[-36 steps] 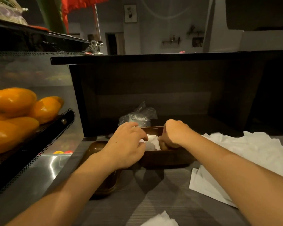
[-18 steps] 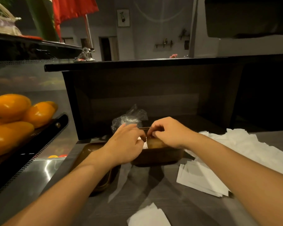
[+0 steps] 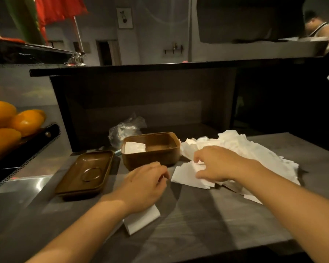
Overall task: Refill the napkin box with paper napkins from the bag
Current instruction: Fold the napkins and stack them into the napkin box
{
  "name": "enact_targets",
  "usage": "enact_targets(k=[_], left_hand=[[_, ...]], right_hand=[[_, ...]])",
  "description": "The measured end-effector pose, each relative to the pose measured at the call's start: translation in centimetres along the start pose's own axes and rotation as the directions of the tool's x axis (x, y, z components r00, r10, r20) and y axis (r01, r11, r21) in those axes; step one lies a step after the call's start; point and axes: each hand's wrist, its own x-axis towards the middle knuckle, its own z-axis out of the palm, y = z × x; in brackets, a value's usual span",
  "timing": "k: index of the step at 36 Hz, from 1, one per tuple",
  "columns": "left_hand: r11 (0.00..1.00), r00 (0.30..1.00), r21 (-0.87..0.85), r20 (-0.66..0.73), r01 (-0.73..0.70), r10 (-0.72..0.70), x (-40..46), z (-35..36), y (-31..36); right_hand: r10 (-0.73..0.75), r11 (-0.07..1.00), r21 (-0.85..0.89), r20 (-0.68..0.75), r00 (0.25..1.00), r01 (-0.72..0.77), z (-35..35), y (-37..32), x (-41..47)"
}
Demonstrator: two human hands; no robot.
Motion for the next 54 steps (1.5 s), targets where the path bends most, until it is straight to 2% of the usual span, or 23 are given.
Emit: enact_targets(k=[4,8,9,11,14,15,17,20,23,26,29,32,35,37,42,46,47,48,51,52,54], left_hand=[[0.999,0.999,-0.023,-0.007,0.047,-0.047,0.2,1.4,0.3],[0.986,0.989,-0.07,0.014,0.15,-0.15,0.3,0.9,-0.3],[0.982,0.983,-0.069,0.061,0.177,-0.173,0.3,0.2,-0.5],[0.97,0.942,-0.046,0.252,0.239,-0.22,0.3,-1.5,-0.9],[0.952,0.785,0.035,0.557,0.303,-0.27,0.2,-3.4,-1.3],[0.95,0.743,0.055,0.609,0.308,-0.276,0.2,-3.7,-1.2],[0.956,0.721,0.078,0.64,0.283,-0.266,0.3,-3.7,-1.2],[0.961,0.745,0.018,0.628,0.276,-0.226,0.8,-3.3,-1.5],[0.954,0.808,-0.091,0.558,0.286,-0.189,1.3,-2.7,-1.7],[0.935,0.9,-0.144,0.354,0.323,-0.256,2.2,-1.6,-1.7],[0.873,0.918,-0.285,0.155,0.395,-0.365,2.6,-0.6,-2.0],[0.78,0.889,-0.479,0.002,0.403,-0.458,2.6,0.5,-2.5],[0.733,0.865,-0.549,-0.035,0.402,-0.5,2.5,1.6,-2.6],[0.722,0.876,-0.58,-0.032,0.376,-0.482,2.4,1.7,-2.4],[0.681,0.883,-0.665,-0.069,0.306,-0.464,2.1,1.1,-2.4],[0.66,0.892,-0.701,-0.075,0.27,-0.445,1.8,0.8,-2.6],[0.663,0.891,-0.699,-0.082,0.268,-0.447,1.9,0.8,-2.6],[0.666,0.89,-0.695,-0.082,0.272,-0.449,1.9,0.7,-2.5],[0.66,0.885,-0.695,-0.071,0.287,-0.46,1.9,0.9,-2.4],[0.649,0.884,-0.702,-0.06,0.293,-0.464,1.9,0.8,-2.4],[0.622,0.884,-0.726,-0.042,0.293,-0.465,1.7,0.7,-2.4]], right_hand=[[-0.017,0.998,0.052,0.007,1.0,0.016,1.3,0.3,-0.7],[-0.079,0.962,0.26,-0.031,0.996,0.084,1.8,-0.4,-0.4],[-0.086,0.963,0.252,-0.048,0.995,0.096,1.8,-0.4,-0.3],[-0.109,0.977,0.18,-0.046,0.993,0.115,1.6,-0.4,-0.1],[-0.167,0.971,0.188,0.078,0.983,0.15,1.5,-0.7,0.4],[-0.188,0.964,0.213,0.113,0.976,0.161,1.6,-0.8,0.5],[-0.209,0.957,0.238,0.157,0.965,0.169,1.7,-1.3,0.9],[-0.229,0.95,0.266,0.234,0.945,0.165,1.4,-2.1,1.3],[-0.239,0.945,0.291,0.298,0.924,0.15,1.3,-2.6,1.7],[-0.212,0.948,0.296,0.313,0.926,0.116,1.4,-3.0,2.2],[-0.222,0.914,0.39,0.253,0.942,0.111,1.5,-3.1,2.4],[-0.212,0.761,0.645,0.148,0.966,0.069,1.8,-2.7,2.6],[-0.177,0.532,0.847,0.101,0.979,0.009,2.4,-2.7,2.7],[-0.146,0.458,0.889,0.068,0.987,0.006,3.2,-3.1,2.7],[-0.067,0.381,0.924,-0.006,0.998,0.031,4.1,-3.0,2.8],[-0.044,0.146,0.989,-0.004,0.999,0.011,3.4,-2.2,2.4],[-0.068,0.126,0.992,-0.004,0.998,0.013,3.3,-2.3,2.3],[-0.095,0.172,0.985,-0.014,0.995,0.031,3.2,-2.3,2.4],[-0.183,0.492,0.857,-0.074,0.98,0.156,2.9,-2.9,3.1],[-0.203,0.558,0.807,-0.091,0.975,0.192,2.9,-3.2,3.4],[-0.219,0.625,0.747,-0.11,0.969,0.226,2.8,-3.8,4.0]])
